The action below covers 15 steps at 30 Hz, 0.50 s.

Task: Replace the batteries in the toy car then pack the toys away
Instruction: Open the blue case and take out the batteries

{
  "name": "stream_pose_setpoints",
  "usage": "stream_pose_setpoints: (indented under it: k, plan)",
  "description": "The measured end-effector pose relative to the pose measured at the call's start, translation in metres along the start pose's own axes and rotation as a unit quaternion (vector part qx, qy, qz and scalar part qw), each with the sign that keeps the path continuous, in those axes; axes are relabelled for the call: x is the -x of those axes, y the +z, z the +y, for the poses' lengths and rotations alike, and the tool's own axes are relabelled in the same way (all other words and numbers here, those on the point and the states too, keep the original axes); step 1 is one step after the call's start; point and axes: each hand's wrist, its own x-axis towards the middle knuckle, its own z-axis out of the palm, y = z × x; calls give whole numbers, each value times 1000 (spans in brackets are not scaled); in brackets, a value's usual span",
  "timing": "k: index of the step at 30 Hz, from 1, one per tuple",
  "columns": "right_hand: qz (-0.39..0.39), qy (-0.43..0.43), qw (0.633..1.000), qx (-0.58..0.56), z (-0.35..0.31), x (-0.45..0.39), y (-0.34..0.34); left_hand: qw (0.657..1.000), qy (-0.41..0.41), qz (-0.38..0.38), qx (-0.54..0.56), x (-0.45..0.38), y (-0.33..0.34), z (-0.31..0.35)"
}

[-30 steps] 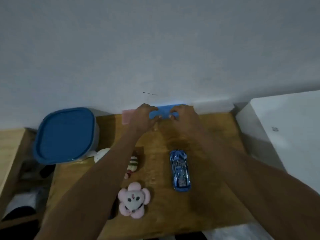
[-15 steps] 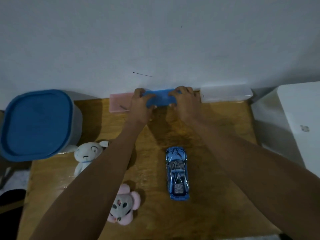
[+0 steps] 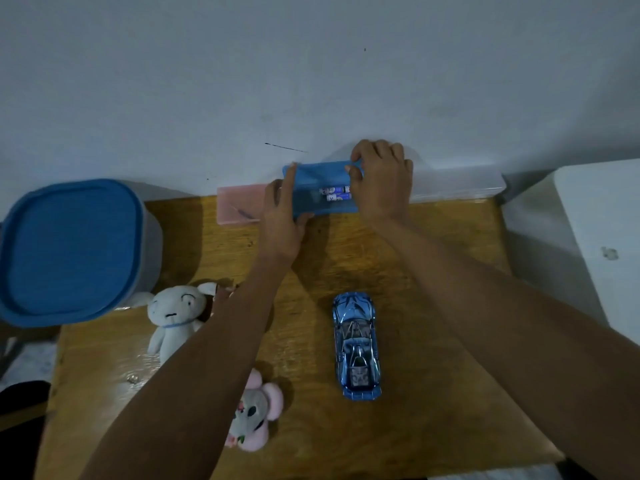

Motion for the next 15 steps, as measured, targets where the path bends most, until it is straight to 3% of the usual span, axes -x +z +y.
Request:
stream_pose_setpoints:
  k: [5,10,15]
  plan:
    - [5,-16,999,-41,1,16,8,1000,9,3,6,0,2,-7]
    - [-129,-96,987,-25,5,35,25,999,1,2,38,-3,3,-14]
    - [-140,-120,983,15,8,41,35,998,13,9,54,-7,7,-23]
